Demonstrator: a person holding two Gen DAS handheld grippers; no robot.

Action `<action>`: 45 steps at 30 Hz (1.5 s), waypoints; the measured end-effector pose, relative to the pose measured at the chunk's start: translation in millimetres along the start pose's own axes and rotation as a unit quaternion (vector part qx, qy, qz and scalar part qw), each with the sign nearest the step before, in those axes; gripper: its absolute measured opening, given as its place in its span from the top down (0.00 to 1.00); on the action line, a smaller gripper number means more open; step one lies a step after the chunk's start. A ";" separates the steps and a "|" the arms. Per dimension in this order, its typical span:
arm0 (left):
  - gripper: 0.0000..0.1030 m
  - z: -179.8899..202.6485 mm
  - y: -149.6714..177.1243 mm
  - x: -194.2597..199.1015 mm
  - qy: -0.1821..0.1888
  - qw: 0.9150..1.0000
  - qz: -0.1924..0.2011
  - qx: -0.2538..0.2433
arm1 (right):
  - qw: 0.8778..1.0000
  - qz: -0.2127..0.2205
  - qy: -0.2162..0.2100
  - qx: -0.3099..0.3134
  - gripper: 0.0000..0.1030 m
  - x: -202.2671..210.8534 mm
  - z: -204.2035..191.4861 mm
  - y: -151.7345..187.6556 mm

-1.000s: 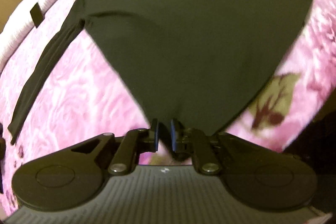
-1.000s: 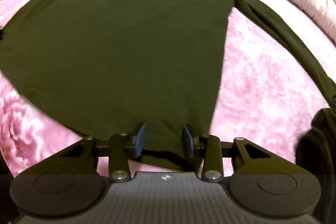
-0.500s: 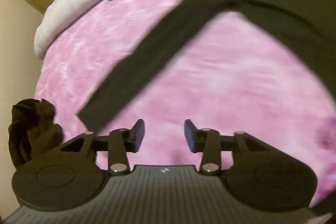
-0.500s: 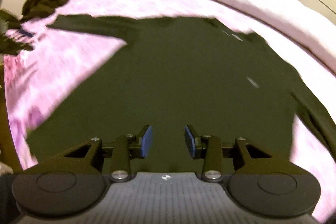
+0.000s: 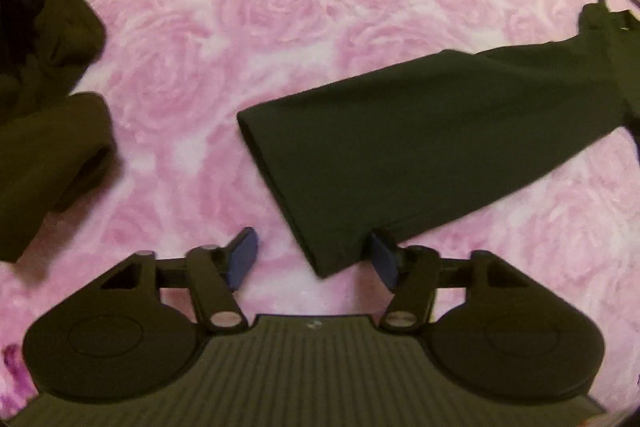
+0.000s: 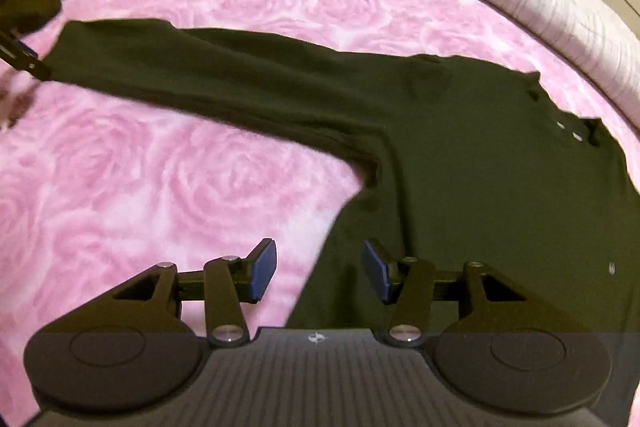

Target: Fold clothes

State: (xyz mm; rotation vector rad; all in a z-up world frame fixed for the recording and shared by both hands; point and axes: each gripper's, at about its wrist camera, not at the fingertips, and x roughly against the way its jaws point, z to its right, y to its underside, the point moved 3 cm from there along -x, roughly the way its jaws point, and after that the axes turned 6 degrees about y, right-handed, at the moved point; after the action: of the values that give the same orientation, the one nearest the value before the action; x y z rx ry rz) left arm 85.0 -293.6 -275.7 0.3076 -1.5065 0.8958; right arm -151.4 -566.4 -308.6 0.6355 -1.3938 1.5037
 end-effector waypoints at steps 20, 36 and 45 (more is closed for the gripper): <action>0.94 10.4 23.1 22.1 0.050 0.996 -0.005 -0.078 | 0.984 0.008 -0.009 0.176 0.59 -63.6 -27.3 -52.8; 0.57 -44.0 -18.5 34.5 0.040 0.999 0.029 -0.016 | 0.996 0.020 -0.050 0.076 0.53 -24.9 -40.7 -58.4; 0.98 -60.0 -49.7 -7.6 0.121 0.993 -0.002 0.000 | 0.991 0.027 -0.092 0.093 0.50 -16.0 -86.4 -61.7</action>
State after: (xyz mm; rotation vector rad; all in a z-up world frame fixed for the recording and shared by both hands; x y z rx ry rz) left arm 162.9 -287.7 -271.5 0.1933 -1.2809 0.8959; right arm -70.9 -495.5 -312.8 0.8786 -1.4282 1.6649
